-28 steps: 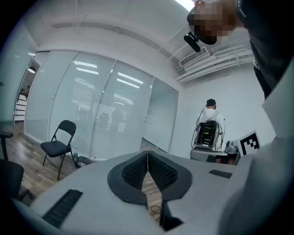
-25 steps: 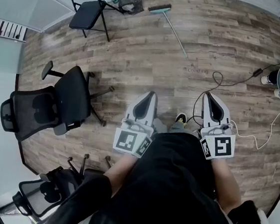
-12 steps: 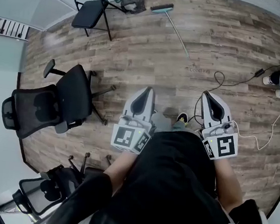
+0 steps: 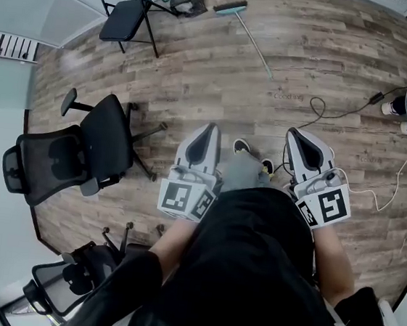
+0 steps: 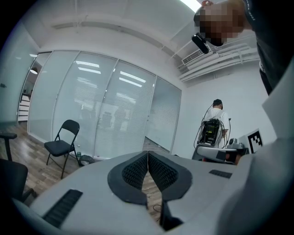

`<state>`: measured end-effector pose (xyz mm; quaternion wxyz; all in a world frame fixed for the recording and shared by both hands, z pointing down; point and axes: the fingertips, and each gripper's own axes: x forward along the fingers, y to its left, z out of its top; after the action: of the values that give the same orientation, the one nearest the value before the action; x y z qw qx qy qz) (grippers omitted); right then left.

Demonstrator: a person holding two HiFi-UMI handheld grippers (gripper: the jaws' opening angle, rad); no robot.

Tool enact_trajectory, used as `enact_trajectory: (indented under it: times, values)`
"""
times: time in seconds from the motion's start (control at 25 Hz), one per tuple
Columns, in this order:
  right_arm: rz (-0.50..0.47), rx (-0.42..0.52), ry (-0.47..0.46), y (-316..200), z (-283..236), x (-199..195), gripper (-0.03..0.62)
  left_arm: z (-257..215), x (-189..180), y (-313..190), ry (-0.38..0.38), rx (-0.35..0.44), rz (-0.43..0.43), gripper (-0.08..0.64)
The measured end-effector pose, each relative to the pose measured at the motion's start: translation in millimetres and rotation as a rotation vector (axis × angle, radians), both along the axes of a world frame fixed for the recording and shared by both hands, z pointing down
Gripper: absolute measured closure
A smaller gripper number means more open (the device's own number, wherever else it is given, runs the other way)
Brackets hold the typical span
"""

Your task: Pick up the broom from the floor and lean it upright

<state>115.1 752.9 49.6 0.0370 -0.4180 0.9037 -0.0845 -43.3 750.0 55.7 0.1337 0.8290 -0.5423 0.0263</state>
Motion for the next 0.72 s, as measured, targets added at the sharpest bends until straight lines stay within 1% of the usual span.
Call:
enact_trajectory:
  times: [0.16,0.4,0.56,0.72]
  values:
    - [0.009,-0.026,-0.012,-7,2,-2,0.577,0,5,-6,-0.001,-0.015,0.018,0.538]
    - [0.03,-0.074,-0.045,-38,8,-3,0.577,5,6,-34,0.003,-0.055,0.04,0.538]
    - [0.024,-0.069,-0.035,-67,12,-14,0.577,11,0,-63,0.009,-0.069,0.052,0.538]
    - [0.023,-0.07,-0.027,-101,16,-29,0.577,13,-13,-99,0.026,-0.056,0.061,0.538]
